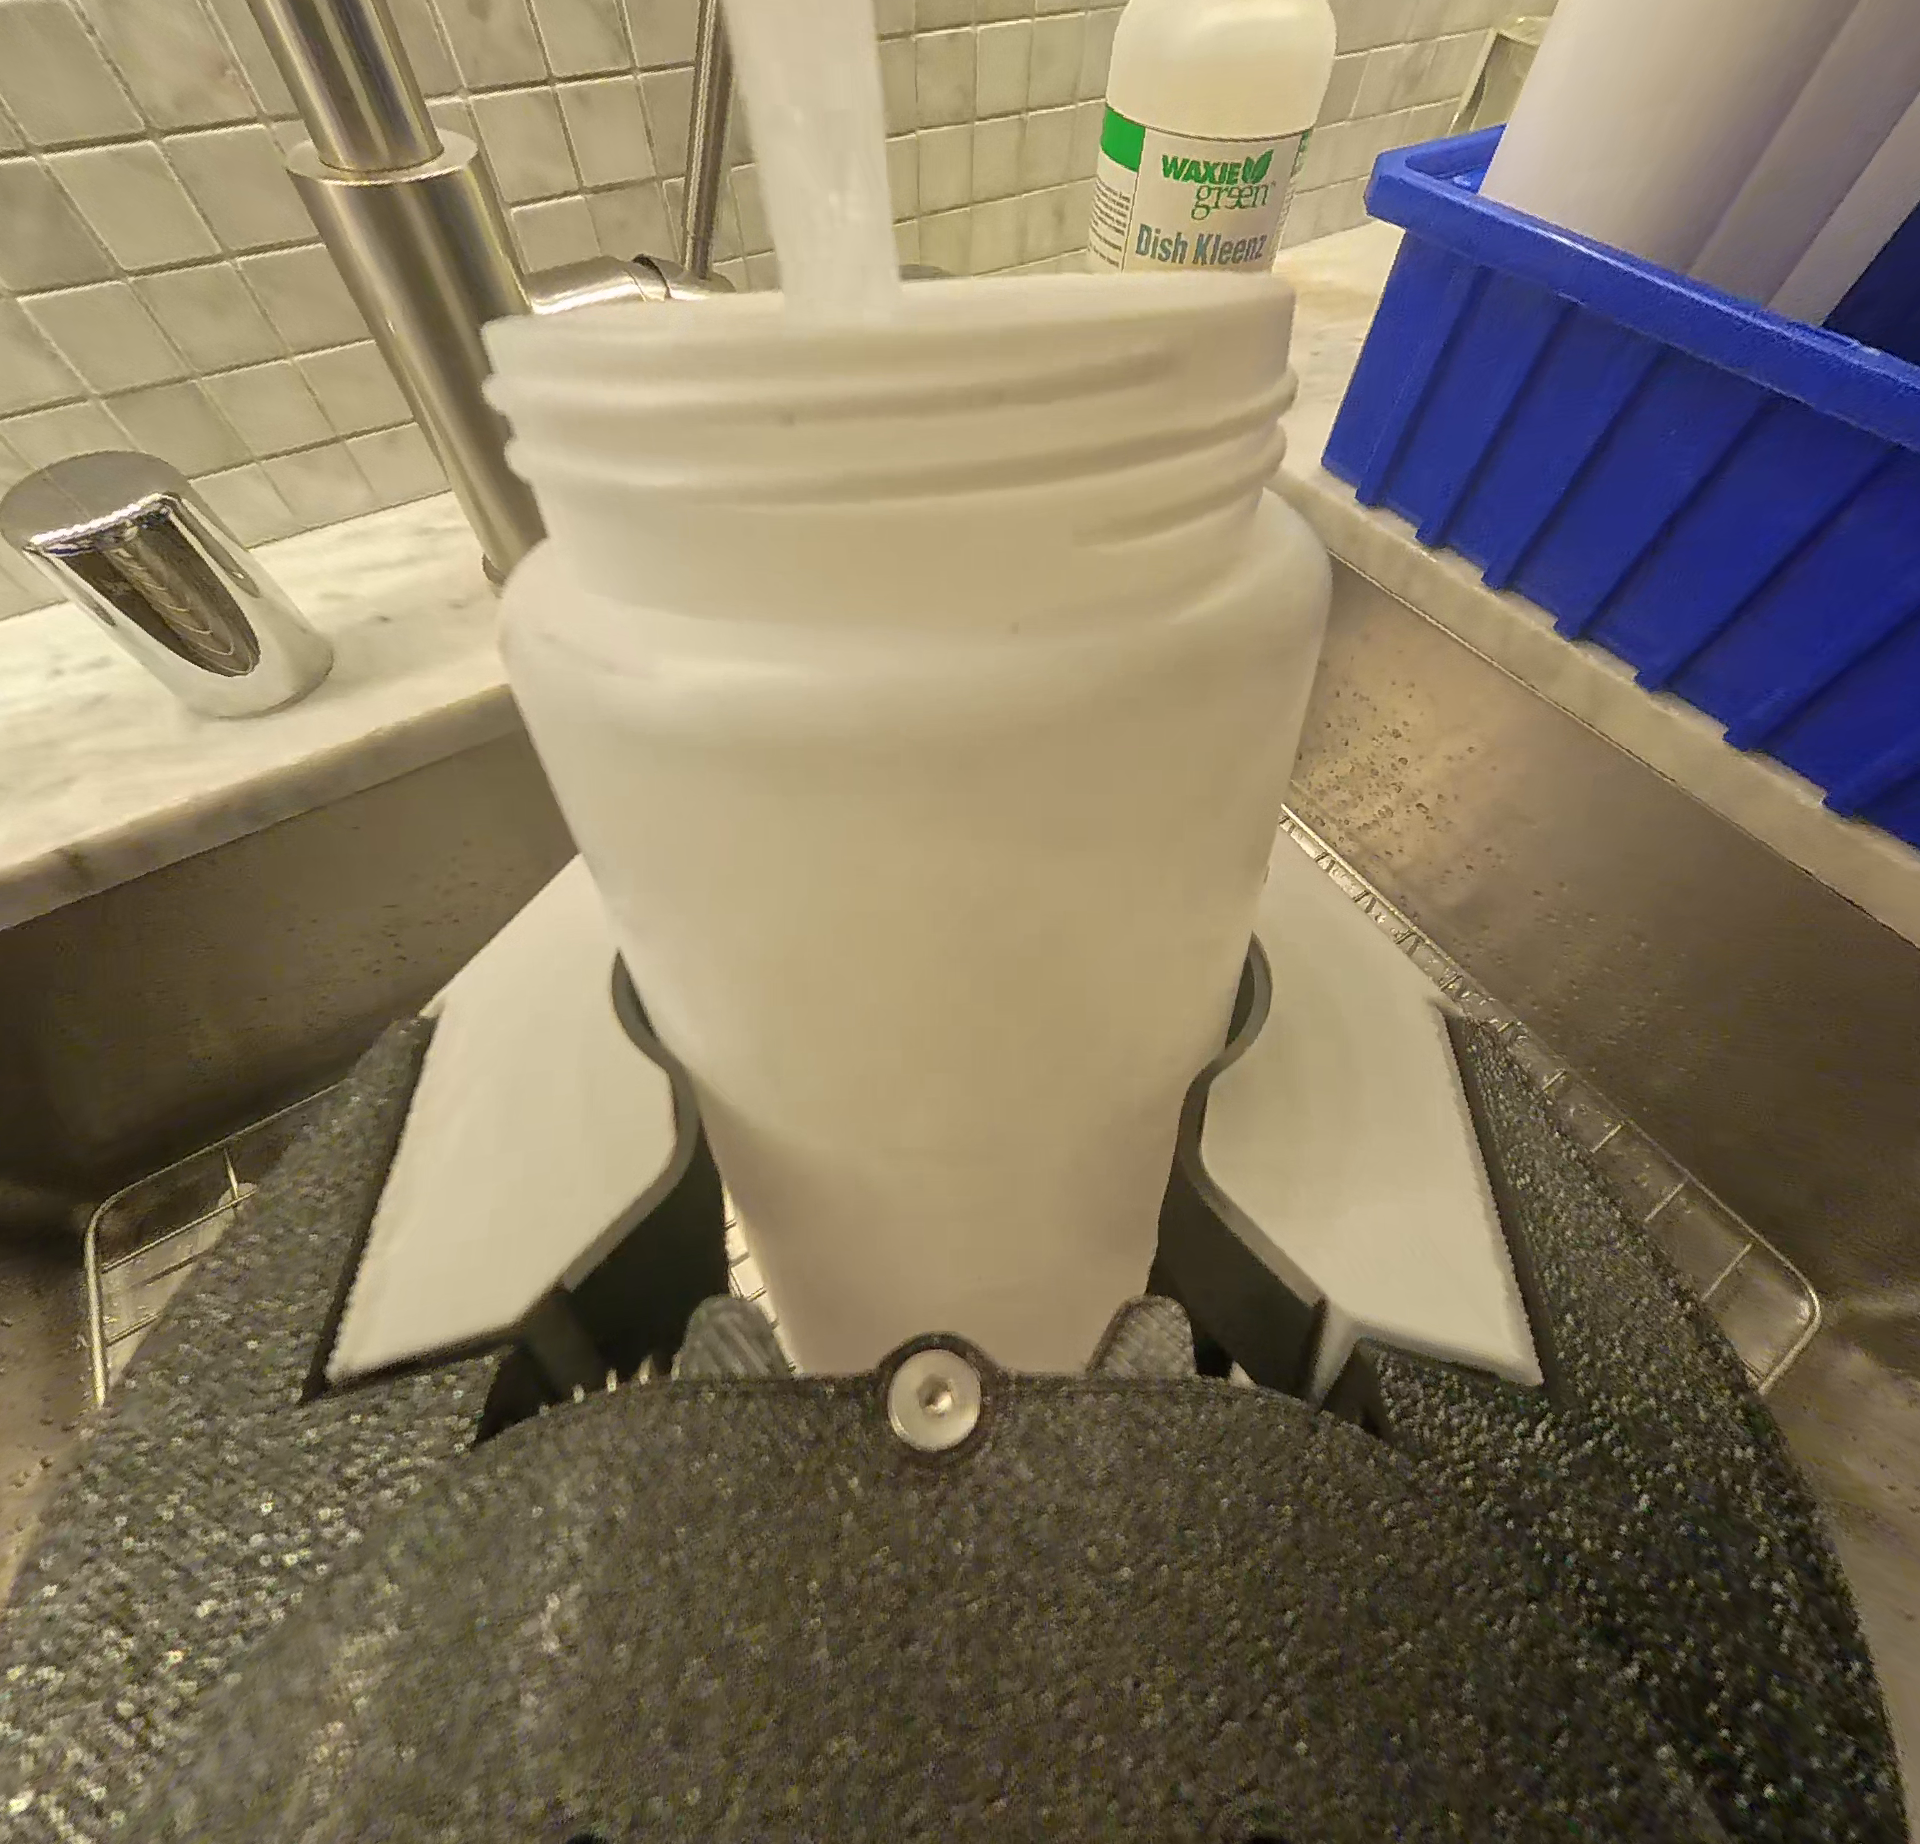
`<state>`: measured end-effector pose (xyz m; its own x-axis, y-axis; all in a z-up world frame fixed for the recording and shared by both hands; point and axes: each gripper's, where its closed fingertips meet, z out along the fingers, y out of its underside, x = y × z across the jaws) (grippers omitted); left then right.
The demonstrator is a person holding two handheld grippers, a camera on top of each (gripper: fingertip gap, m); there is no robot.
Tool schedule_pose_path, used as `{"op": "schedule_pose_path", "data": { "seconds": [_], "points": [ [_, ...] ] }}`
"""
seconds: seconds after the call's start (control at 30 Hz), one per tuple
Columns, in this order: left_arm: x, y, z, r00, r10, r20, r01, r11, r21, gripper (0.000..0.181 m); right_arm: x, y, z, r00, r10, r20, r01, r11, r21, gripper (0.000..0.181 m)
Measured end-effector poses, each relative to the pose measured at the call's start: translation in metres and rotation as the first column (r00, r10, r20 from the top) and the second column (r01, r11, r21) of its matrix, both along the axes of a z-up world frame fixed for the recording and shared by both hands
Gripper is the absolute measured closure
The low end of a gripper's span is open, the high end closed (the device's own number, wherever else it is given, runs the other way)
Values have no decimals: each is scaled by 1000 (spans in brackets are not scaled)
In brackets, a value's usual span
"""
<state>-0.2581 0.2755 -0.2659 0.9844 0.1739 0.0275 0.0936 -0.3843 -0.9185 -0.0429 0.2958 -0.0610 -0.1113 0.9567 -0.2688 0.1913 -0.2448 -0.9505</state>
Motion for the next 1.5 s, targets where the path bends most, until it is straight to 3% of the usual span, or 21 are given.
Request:
{"op": "schedule_pose_path", "data": {
  "seconds": [0.57, 1.5],
  "points": [
    [-2, -2, 0, 1000, 21, -3, -21, 1000, 18, 77, 18, -2, -17, 996, 7, 92, -8, 1000, 15, 104],
    [-5, -5, -6, 997, 72, -26, -72, 997, 26, 77, 53, -16, -31, 991, 36, 126, -42, 998, 45, 104]
  ]
}}
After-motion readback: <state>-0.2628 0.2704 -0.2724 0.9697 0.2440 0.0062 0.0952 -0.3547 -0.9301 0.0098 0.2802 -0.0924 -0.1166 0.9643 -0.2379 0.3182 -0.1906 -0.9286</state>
